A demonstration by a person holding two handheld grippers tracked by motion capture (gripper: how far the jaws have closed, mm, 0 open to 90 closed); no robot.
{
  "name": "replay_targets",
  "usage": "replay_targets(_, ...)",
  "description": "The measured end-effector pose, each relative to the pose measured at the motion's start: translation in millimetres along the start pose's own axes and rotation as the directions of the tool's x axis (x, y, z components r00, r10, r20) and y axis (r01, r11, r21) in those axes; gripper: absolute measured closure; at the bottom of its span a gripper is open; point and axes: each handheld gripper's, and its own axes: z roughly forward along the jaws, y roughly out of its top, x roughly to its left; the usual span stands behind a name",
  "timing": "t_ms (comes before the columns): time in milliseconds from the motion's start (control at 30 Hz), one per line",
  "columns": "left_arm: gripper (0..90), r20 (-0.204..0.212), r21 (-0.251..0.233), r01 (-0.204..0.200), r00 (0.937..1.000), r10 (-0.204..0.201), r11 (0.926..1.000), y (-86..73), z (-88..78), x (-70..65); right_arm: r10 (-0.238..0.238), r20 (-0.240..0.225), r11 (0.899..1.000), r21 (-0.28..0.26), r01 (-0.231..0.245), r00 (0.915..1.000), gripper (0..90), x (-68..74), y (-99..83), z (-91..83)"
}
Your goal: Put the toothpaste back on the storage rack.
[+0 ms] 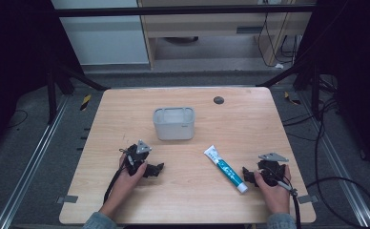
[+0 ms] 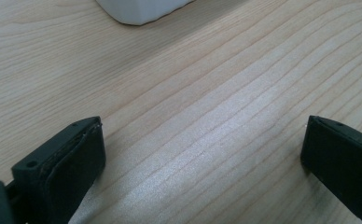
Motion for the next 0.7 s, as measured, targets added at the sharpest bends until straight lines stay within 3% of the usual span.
replay_targets(367,0.0,-0.002,0.000,-0.001,1.0000,0.001,1.0000,0.3,0.2,0.1,-0.001,-0.008,1.000,0.002,0.001,1.0000,1.4,0.4,1.7,1.0)
replay_targets(433,0.0,-0.003,0.001,0.001,1.0000,-0.001,1.0000,0.5,0.3,0.1,-0.034,-0.020,0.999,-0.005,0.034,0.9992,12.2,4.3,6.5,-5.2)
replay_targets(500,0.0,-0.001,0.000,-0.001,1.0000,0.001,1.0000,0.8,0.7,0.4,-0.049,-0.018,0.999,-0.009,0.049,0.9986,9.6,6.7,8.7,-7.6)
replay_targets(633,0.0,-0.001,-0.001,0.002,1.0000,-0.002,1.0000,1.3,1.3,0.7,-0.130,-0.013,0.991,-0.008,0.130,0.9914,14.0,23.4,28.3,-21.7)
replay_targets(700,0.0,-0.002,-0.001,0.002,1.0000,-0.002,1.0000,1.3,1.4,0.7,-0.157,-0.047,0.988,-0.010,0.157,0.9865,15.8,35.9,45.1,-31.0)
